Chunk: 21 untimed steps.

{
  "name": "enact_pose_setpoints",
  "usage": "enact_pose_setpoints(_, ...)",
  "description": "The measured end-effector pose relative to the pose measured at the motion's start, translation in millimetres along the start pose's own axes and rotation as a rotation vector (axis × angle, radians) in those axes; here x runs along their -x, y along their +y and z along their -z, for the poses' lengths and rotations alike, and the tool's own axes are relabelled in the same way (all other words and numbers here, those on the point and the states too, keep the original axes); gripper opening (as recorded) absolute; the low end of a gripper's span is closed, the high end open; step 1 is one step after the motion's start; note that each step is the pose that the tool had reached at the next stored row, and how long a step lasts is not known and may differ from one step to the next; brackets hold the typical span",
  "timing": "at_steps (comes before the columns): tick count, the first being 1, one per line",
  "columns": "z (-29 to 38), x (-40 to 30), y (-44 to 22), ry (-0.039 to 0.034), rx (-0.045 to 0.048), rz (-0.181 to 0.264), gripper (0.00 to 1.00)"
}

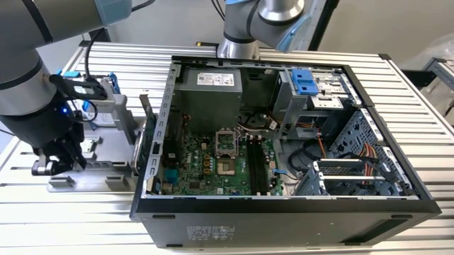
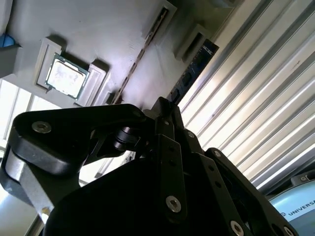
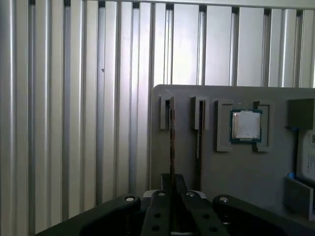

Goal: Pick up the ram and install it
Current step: 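Pick up the ram and move it above insertion slot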

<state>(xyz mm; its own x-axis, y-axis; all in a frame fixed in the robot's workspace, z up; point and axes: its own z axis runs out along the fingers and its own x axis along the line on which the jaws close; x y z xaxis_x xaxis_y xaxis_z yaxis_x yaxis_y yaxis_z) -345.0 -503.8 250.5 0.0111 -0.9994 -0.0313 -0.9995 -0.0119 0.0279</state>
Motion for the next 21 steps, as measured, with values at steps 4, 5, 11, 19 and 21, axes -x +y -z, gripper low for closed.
enact_pose_setpoints(4,6.1,0.2,0.2,0.0,0.0,0.0,0.0)
enact_pose_setpoints(5,7.7,0.3,0.2,0.0,0.0,0.0,0.0)
enact_pose_setpoints(11,16.9,0.5,0.4,0.0,-0.0001,0.0,0.0)
enact_pose_setpoints(19,30.3,0.9,0.8,-0.0006,-0.0001,0.0,0.0)
enact_pose_setpoints(21,34.0,1.1,1.0,-0.0009,-0.0001,0.0,0.0)
